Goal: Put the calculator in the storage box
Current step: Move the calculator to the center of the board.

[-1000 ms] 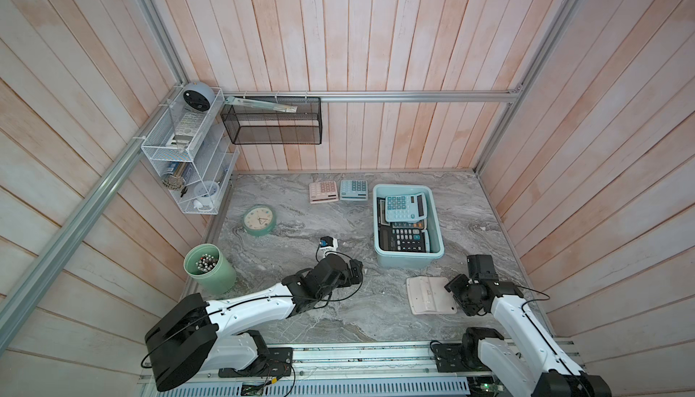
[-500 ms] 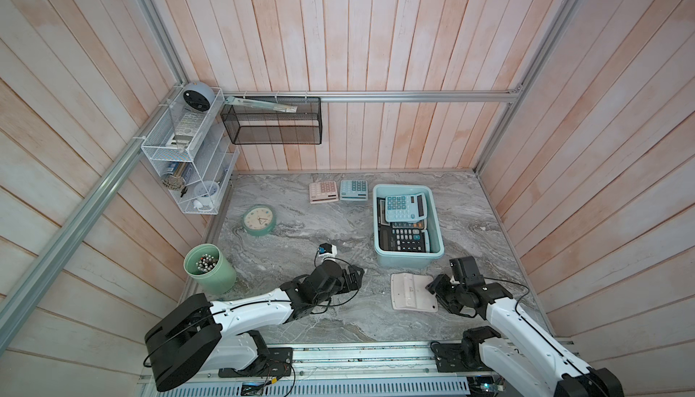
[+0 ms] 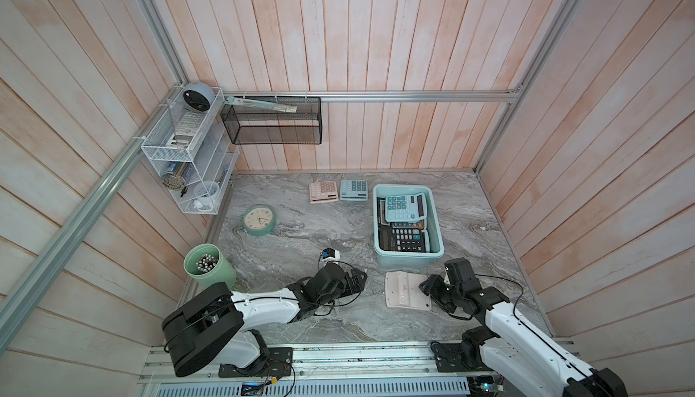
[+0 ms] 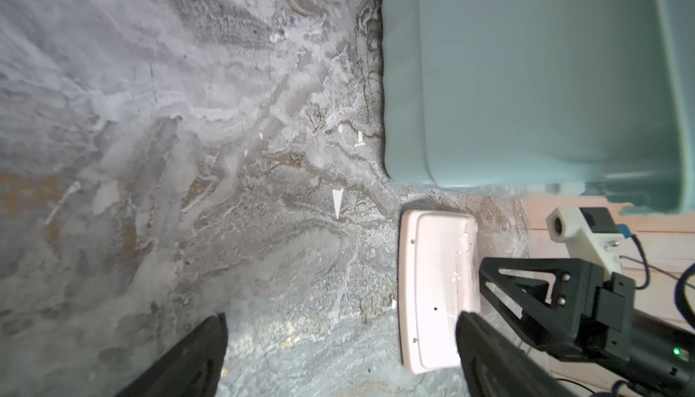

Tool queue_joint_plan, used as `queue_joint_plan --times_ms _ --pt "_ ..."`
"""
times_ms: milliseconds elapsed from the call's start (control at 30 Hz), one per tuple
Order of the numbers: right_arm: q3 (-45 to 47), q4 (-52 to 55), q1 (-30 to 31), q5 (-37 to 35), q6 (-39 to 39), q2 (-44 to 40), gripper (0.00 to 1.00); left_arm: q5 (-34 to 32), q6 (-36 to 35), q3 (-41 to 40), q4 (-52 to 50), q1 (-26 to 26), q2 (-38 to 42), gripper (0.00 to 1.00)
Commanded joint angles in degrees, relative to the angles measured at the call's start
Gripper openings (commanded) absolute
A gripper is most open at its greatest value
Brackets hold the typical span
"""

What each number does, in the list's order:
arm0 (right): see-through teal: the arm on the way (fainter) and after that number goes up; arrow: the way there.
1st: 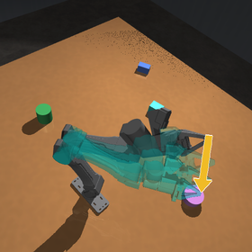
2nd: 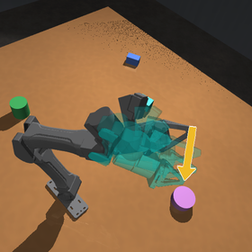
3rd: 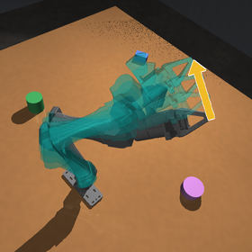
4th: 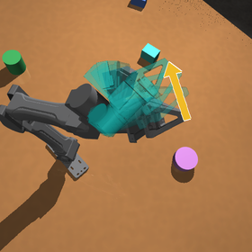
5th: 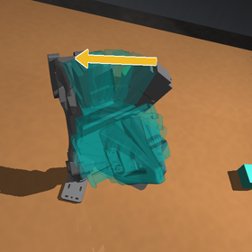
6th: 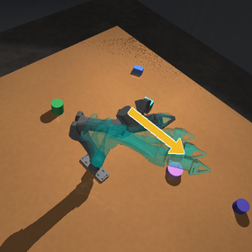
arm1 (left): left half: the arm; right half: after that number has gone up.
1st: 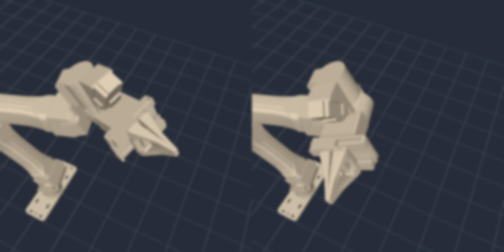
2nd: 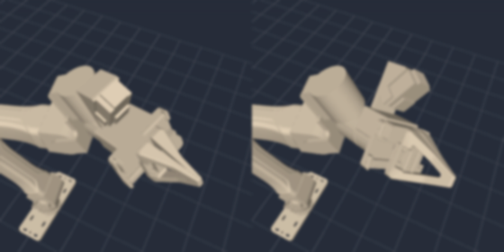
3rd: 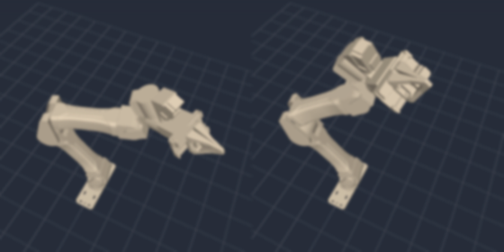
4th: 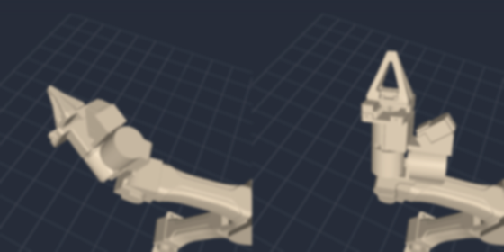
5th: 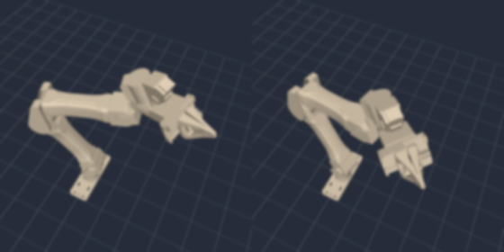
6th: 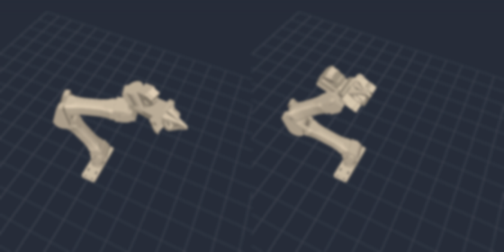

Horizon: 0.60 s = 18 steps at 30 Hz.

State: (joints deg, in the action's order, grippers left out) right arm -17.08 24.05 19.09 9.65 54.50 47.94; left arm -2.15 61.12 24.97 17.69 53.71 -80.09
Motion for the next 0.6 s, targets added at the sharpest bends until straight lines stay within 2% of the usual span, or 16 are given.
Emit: queue_joint_plan --times_ms 0,200,433,567 --pt "2.5 -1.1 0.3 -1.9 -3.9 2.6 0.57 0.9 2.1 -1.9 4.1 0.3 -1.0 1.0" --pt "3.6 -6.7 1.2 3.4 -4.8 5.9 0.57 3.1 2.1 -3.9 5.0 -1.8 -0.8 1.0" --pt "3.2 -7.3 7.5 2.1 -2.4 6.3 0.56 9.1 3.5 -8.0 13.8 -6.2 -3.5 1.0" --pt "3.4 -8.0 9.9 0.5 -0.6 5.4 0.56 11.4 4.0 -8.0 17.4 -6.9 -7.0 1.0"
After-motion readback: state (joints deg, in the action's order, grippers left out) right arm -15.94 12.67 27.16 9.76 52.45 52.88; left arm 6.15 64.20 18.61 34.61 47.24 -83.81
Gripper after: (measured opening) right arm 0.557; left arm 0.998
